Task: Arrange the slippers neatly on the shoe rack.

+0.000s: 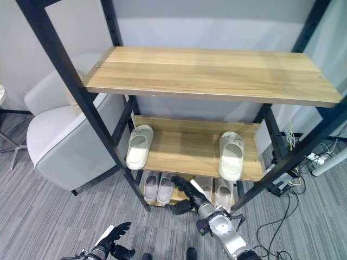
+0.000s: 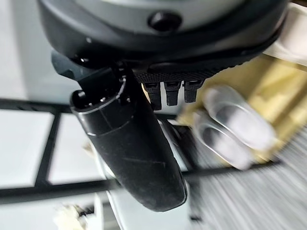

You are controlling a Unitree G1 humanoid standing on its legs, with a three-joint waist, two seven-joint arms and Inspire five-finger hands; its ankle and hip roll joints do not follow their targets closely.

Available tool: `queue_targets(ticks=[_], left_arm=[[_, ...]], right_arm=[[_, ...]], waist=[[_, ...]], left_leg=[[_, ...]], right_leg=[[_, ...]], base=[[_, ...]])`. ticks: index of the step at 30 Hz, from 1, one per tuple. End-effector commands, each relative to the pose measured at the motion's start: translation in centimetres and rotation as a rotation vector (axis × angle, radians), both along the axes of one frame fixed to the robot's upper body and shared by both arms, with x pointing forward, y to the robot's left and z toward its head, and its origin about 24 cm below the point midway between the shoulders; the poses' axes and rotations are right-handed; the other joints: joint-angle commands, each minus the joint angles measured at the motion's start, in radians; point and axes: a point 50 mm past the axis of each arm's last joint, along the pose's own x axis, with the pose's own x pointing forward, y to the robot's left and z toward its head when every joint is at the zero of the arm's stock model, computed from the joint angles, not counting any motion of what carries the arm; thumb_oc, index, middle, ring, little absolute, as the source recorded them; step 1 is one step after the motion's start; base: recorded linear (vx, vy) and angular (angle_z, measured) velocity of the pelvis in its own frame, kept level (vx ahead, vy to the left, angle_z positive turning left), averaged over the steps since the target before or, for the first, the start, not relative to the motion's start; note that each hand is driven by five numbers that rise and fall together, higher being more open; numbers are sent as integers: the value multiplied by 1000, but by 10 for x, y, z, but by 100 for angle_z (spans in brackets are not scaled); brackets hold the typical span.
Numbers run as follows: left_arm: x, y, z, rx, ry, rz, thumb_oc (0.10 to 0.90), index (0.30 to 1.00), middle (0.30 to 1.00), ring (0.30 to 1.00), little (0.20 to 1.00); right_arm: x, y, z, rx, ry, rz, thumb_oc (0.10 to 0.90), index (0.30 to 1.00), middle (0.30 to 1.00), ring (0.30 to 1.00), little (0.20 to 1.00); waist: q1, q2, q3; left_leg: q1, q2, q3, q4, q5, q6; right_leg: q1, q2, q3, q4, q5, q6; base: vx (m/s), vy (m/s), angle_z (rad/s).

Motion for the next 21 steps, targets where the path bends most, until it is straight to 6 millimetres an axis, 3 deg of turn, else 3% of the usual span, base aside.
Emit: queue_targets(ticks=[1, 3, 7, 8, 9, 10, 12, 13, 18, 21], left_arm=[[14, -11, 1, -13, -46, -1, 800, 900, 900, 900, 900], [15, -12, -1, -22, -40, 32, 800, 900, 900, 900, 900], [9, -16, -3, -34, -23, 41, 800, 900, 900, 900, 900], [9, -16, -3, -34, -23, 41, 800, 900, 900, 900, 900], [-2, -7, -8, -53, 9, 147, 800, 900, 900, 900, 900], [-3, -7, -8, -54, 10, 144, 800, 900, 900, 900, 900], [-3, -9, -11, -77, 36, 173, 800, 900, 900, 900, 900], [-4, -10, -12, -73, 43, 159, 800, 900, 900, 900, 900], [-5, -8, -12, -71, 62, 115, 800, 900, 900, 900, 900], [-2, -3, -10, -63, 50, 122, 800, 900, 900, 900, 900]], right_arm=[[31, 1, 50, 67, -290, -73, 800, 900, 900, 900, 900], [27, -1, 59, 110, -330, -95, 800, 900, 900, 900, 900], [15, -36, 50, -136, -357, -233, 800, 900, 900, 900, 900], [15, -36, 50, -136, -357, -233, 800, 900, 900, 900, 900], [-27, -133, 214, -139, -866, -326, 800, 900, 900, 900, 900], [-28, -133, 214, -141, -864, -328, 800, 900, 900, 900, 900], [-50, -145, 226, -203, -931, -357, 800, 900, 900, 900, 900], [-51, -144, 228, -217, -958, -365, 800, 900, 900, 900, 900], [-41, -148, 240, -411, -1019, -460, 800, 900, 900, 900, 900], [-30, -149, 237, -379, -997, -473, 800, 900, 900, 900, 900]], waist=[[8, 6, -81], [4, 4, -85], [-1, -2, -91], [-1, -2, -91], [-57, -16, -100], [-52, -16, -101], [-84, -15, -95], [-89, -14, -93], [-69, -19, -103], [-53, -26, -102]], left_leg=[[-3, 7, -35, -6, -53, -18], [-9, 5, -33, -6, -49, -17], [-1, 4, -30, -6, -57, -14], [-1, 4, -30, -6, -57, -14], [-9, 6, -15, -6, -54, -22], [-6, 7, -13, -6, -58, -22], [-13, 8, 3, -6, -57, -23], [-19, 9, 7, -6, -56, -24], [-44, 8, 3, -6, -60, -22], [-58, 7, -2, -6, -58, -22]], right_leg=[[66, -21, 3, 50, -144, 70], [61, -21, 5, 38, -131, 73], [75, -21, 8, 9, -119, 77], [75, -21, 8, 9, -119, 77], [62, -20, 20, 5, -106, 87], [64, -20, 21, 5, -109, 87], [50, -18, 36, 5, -102, 92], [42, -17, 37, 5, -97, 92], [17, -17, 32, 5, -102, 98], [6, -19, 24, 5, -100, 99]], base=[[17, 10, 13], [-1, 6, 4], [34, -3, 2], [48, -2, 0], [43, 2, 0], [40, 11, 51], [-7, 18, 56], [-12, 13, -42], [15, 9, -50], [11, 3, 0]])
